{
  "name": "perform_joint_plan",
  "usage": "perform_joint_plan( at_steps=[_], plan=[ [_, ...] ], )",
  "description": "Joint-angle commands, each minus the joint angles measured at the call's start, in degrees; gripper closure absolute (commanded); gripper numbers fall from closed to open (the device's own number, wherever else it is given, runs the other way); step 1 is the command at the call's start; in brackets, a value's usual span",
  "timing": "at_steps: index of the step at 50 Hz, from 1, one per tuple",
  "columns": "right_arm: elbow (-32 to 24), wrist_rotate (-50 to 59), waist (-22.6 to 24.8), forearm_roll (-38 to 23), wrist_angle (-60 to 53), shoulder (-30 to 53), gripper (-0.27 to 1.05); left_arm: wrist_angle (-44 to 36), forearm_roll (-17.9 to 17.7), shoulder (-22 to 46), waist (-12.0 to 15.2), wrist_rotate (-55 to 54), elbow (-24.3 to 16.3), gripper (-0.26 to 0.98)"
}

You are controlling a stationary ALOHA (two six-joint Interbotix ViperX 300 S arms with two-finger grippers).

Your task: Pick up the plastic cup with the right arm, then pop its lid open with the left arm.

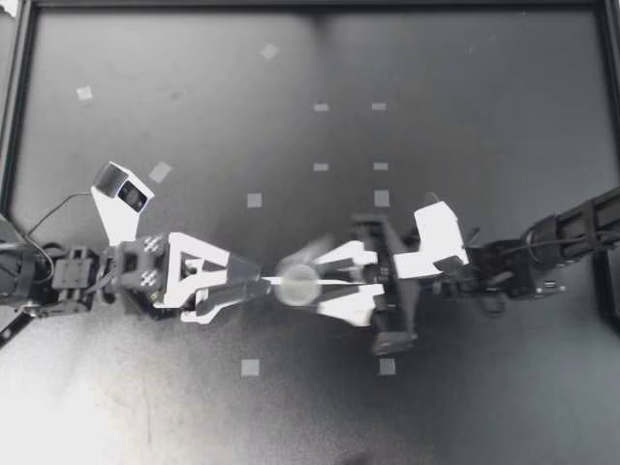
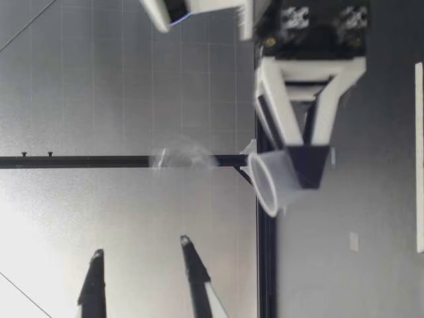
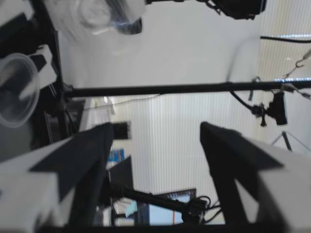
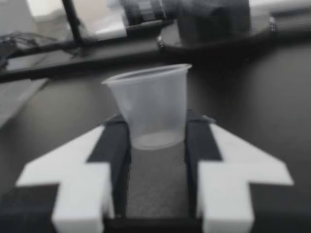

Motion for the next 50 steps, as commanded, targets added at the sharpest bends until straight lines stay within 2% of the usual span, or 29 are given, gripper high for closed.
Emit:
perform_joint_plan(
  at_steps=[1,9,15,26,33,42,50],
  plan=[
    [0.6,0.6,-0.1,0.1,0.4,-2.2,0.48,-0.4,-0.1,-1.4,0.1,1.2,-0.3,0.07],
    [1.2,1.1,0.4,-0.1,5.6,-6.6,0.48,-0.4,-1.1,-0.8,0.2,8.2,0.7,0.07],
    [0.3,1.4,0.8,-0.1,9.9,-10.8,0.48,-0.4,-1.2,-0.4,0.7,21.4,2.6,0.07],
    [-0.1,6.7,0.9,-0.2,12.7,-16.4,0.48,0.5,-1.3,-2.4,1.0,60.4,3.6,0.07],
    [-0.3,9.8,0.9,-0.4,12.4,-17.5,0.48,8.5,-1.3,-3.8,1.0,80.2,2.4,0.07],
    [-1.3,9.7,0.9,-0.4,12.5,-15.6,0.48,16.2,-1.3,-5.0,1.0,86.4,0.1,0.07],
    [-2.1,9.4,0.9,-0.4,12.7,-14.2,0.48,16.4,-1.2,-5.4,1.0,86.2,0.2,0.07]
  ],
)
